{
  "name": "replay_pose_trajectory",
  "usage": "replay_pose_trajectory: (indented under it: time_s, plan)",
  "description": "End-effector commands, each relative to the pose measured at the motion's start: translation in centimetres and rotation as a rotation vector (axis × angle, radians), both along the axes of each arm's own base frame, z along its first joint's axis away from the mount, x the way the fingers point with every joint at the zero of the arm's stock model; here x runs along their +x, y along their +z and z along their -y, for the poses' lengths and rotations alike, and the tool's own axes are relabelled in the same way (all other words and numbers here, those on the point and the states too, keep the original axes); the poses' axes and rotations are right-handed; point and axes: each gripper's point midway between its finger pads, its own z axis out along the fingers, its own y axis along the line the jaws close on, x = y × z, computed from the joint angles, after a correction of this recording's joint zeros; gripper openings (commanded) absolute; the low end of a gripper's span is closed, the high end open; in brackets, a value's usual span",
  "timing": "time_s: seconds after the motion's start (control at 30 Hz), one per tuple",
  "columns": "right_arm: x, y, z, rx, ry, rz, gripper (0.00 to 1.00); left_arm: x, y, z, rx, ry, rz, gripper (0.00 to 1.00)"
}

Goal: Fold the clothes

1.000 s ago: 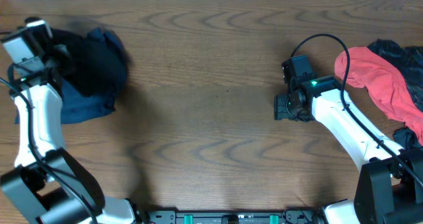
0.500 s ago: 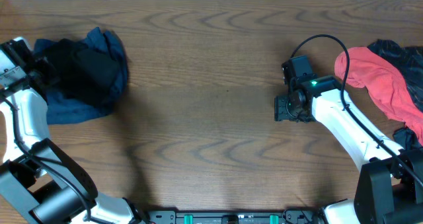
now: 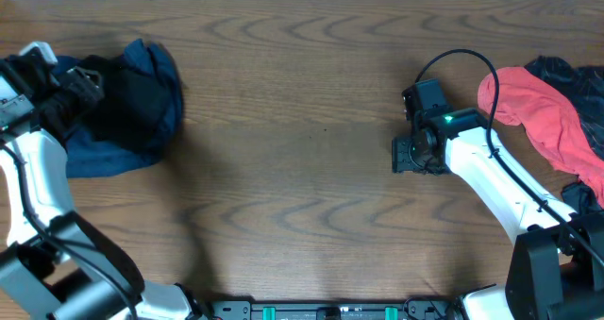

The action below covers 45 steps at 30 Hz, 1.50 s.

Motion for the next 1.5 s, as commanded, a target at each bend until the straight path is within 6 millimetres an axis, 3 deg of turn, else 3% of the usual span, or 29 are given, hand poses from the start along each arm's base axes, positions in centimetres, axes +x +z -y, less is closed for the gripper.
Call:
replay_pose_trajectory:
  time_s: [0.0,0.17,0.23,0.33,0.4,0.5,0.7,0.73,0.77,0.87,0.9,0.93,1.03,1.17,1.33,1.47]
  plan:
    - [0.8,1.1,0.3,-0.005,0.000,0.038,0.65,0.2,-3.9,2.1,-0.151,-0.057,-0.057,0.47]
    - [0.7,1.1,0.3,-0.006,0.000,0.034,0.65,0.0,-9.7,2.9,-0.250,-0.068,-0.170,0.48]
    - [0.6,1.1,0.3,-0.006,0.000,0.034,0.65,0.0,-11.0,3.8,-0.308,-0.097,-0.181,0.52]
    - [0.6,1.1,0.3,-0.006,0.000,0.034,0.65,0.2,-11.4,4.5,-0.351,-0.132,-0.170,0.61]
    - [0.7,1.1,0.3,-0.006,0.000,0.034,0.65,0.4,-10.9,4.5,-0.338,-0.145,-0.149,0.61]
    - [0.6,1.1,0.3,-0.006,0.000,0.034,0.65,0.9,-8.8,4.3,-0.303,-0.161,-0.092,0.71]
    - [1.2,1.2,0.0,0.024,-0.027,0.054,0.68,1.3,0.0,6.0,-0.203,-0.241,0.092,0.88]
    - [1.5,1.3,-0.5,0.057,-0.037,0.063,0.71,1.3,1.3,6.6,-0.185,-0.256,0.115,0.88]
    - [2.0,1.4,-1.1,0.102,-0.046,0.077,0.75,1.2,2.6,7.5,-0.165,-0.274,0.136,0.98]
    - [3.9,2.2,-2.6,0.233,-0.044,0.138,0.83,1.2,4.3,10.4,-0.103,-0.302,0.130,0.98]
    - [4.6,2.6,-2.9,0.274,-0.043,0.165,0.84,1.1,4.2,11.5,-0.084,-0.306,0.108,0.98]
    - [5.2,3.0,-3.1,0.304,-0.042,0.185,0.99,1.0,4.0,12.6,-0.065,-0.311,0.082,0.98]
    - [6.6,3.7,-3.0,0.361,-0.051,0.233,0.99,0.5,2.2,17.3,0.004,-0.372,-0.024,0.98]
    - [7.7,4.0,-0.7,0.344,-0.072,0.276,0.99,-1.2,-0.6,22.3,0.163,-0.465,-0.165,0.98]
    - [9.2,4.4,4.0,0.322,-0.157,0.333,0.99,-2.9,-2.1,26.3,0.365,-0.545,-0.244,0.98]
    - [7.5,4.1,6.5,0.351,-0.195,0.274,0.99,-5.8,-3.5,27.7,0.362,-0.613,-0.352,0.98]
